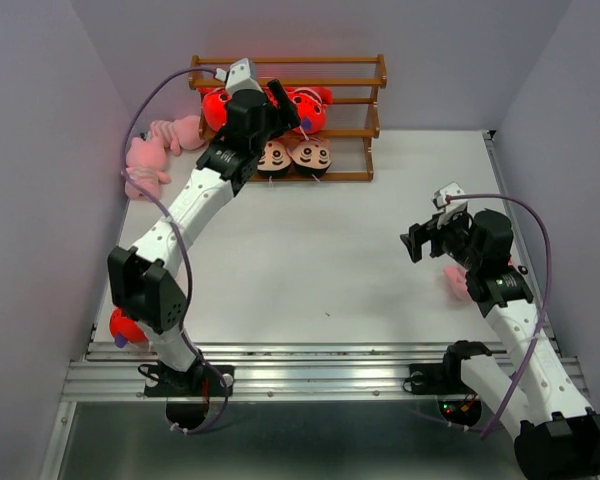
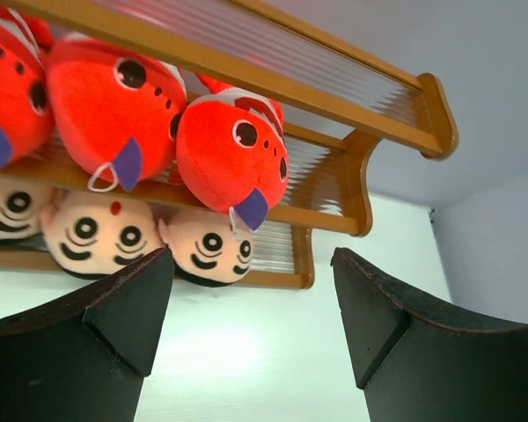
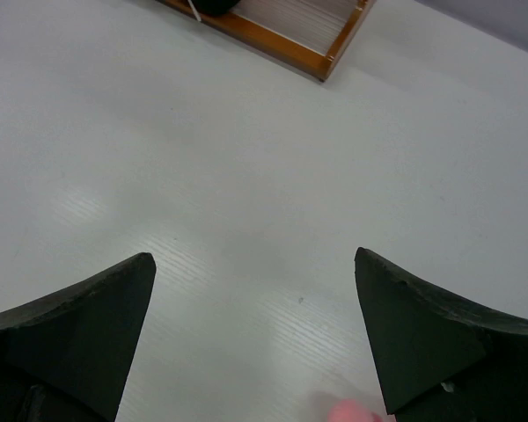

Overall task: Place and organize the stuffed toys onto the shelf
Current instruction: Place the stuffed toy onto shelf, then grab a stuffed toy with the left arm, then pass the stuffed toy from the left arm to the right

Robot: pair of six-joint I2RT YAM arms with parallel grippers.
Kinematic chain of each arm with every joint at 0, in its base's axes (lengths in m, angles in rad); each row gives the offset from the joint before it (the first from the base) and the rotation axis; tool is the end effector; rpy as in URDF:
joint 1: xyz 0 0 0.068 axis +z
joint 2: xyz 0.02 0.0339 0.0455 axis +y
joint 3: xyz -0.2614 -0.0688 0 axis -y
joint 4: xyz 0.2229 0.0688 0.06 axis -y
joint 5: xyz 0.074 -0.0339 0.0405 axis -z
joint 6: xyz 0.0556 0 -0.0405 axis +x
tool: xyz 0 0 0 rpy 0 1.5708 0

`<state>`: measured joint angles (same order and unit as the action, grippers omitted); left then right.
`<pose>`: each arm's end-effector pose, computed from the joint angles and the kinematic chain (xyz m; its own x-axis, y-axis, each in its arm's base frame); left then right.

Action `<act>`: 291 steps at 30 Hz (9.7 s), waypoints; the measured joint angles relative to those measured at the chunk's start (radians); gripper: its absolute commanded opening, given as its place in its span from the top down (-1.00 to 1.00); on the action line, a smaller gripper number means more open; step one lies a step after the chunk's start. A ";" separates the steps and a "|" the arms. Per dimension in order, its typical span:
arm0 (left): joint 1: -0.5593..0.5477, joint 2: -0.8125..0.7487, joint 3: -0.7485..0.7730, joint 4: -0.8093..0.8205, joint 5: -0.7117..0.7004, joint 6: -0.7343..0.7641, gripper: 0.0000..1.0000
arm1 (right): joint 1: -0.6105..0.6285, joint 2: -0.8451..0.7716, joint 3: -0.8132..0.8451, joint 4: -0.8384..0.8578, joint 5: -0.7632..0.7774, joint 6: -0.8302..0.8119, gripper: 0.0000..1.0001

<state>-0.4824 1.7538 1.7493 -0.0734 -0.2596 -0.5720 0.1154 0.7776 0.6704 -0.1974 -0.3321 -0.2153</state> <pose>0.3770 -0.1813 0.4196 -0.1780 -0.4974 -0.8491 0.1490 0.8393 -0.5229 0.1792 0.0390 0.2947 -0.2018 -0.2267 -0.9528 -0.4718 0.8750 -0.1083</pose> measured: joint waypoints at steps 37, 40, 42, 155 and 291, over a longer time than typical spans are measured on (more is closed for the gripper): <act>0.674 -0.269 -0.914 0.363 0.034 -0.220 -0.59 | -0.003 -0.013 0.000 -0.199 -0.458 -0.294 -1.00; 0.665 -0.245 -0.834 0.184 -0.040 -0.273 -0.69 | -0.003 -0.012 0.000 -0.198 -0.458 -0.294 -1.00; 0.647 -0.240 -0.753 0.024 -0.108 -0.298 -0.76 | -0.003 -0.011 0.000 -0.199 -0.458 -0.294 -1.00; 0.890 -0.774 -0.893 -0.975 -0.343 -0.704 -0.94 | -0.003 0.181 0.000 -0.205 -0.477 -0.304 -1.00; -0.793 -0.461 -1.046 0.758 -0.672 0.035 1.00 | 0.139 0.330 0.015 0.332 -0.634 0.663 0.99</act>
<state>-1.2751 1.2930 0.7029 0.6849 -0.9314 -0.5365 0.2546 1.1076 0.6857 0.1345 -0.9665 0.4477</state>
